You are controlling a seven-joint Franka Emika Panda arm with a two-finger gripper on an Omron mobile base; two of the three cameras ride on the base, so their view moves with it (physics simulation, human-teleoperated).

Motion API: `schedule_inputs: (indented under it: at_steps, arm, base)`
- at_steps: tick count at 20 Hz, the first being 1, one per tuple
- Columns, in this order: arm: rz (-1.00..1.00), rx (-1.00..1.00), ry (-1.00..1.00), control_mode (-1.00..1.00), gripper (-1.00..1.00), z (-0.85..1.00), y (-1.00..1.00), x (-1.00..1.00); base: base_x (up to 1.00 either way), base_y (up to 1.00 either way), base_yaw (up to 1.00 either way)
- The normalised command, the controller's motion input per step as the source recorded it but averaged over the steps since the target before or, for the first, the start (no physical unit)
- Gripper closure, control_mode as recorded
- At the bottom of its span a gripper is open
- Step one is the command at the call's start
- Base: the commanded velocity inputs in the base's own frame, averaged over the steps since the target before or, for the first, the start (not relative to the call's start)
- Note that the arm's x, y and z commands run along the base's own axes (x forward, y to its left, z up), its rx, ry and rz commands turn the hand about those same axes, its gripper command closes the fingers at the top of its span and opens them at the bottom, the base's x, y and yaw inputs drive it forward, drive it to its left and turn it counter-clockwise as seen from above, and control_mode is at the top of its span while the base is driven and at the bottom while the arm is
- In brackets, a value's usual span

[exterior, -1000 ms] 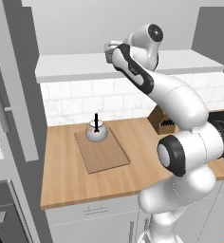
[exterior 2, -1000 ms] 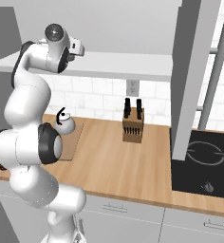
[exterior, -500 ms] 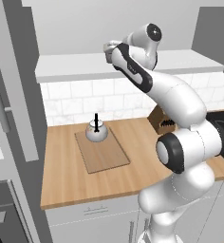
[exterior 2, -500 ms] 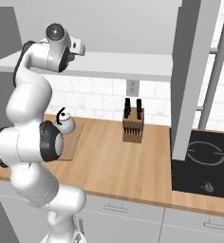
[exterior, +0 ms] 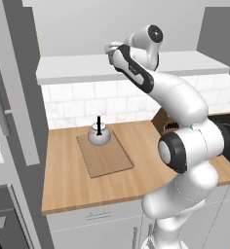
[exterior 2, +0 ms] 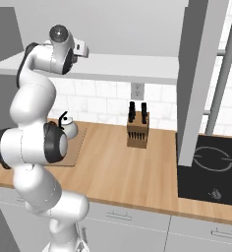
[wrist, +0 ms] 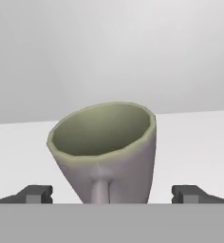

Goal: Pick the kettle from the counter and place it on the tray. Then pick the mug from the cabinet and place it on the tray. Then close the cabinet doors.

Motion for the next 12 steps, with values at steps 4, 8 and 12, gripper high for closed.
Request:
schedule_inputs:
  at_steps: [4, 8, 12]
  arm:
    - [0.0, 0.0, 0.0, -1.0, 1.0, 0.0, 0.03, 0.05]
    - [0.0, 0.0, 0.0, -1.0, 1.0, -0.01, 0.02, 0.1]
    - [0.01, 0.0, 0.0, -1.0, 1.0, -0.01, 0.0, 0.04]
  base:
    - [0.0, 0.0, 0.0]
    - [0.0, 0.0, 0.0]
    - [0.0, 0.0, 0.0]
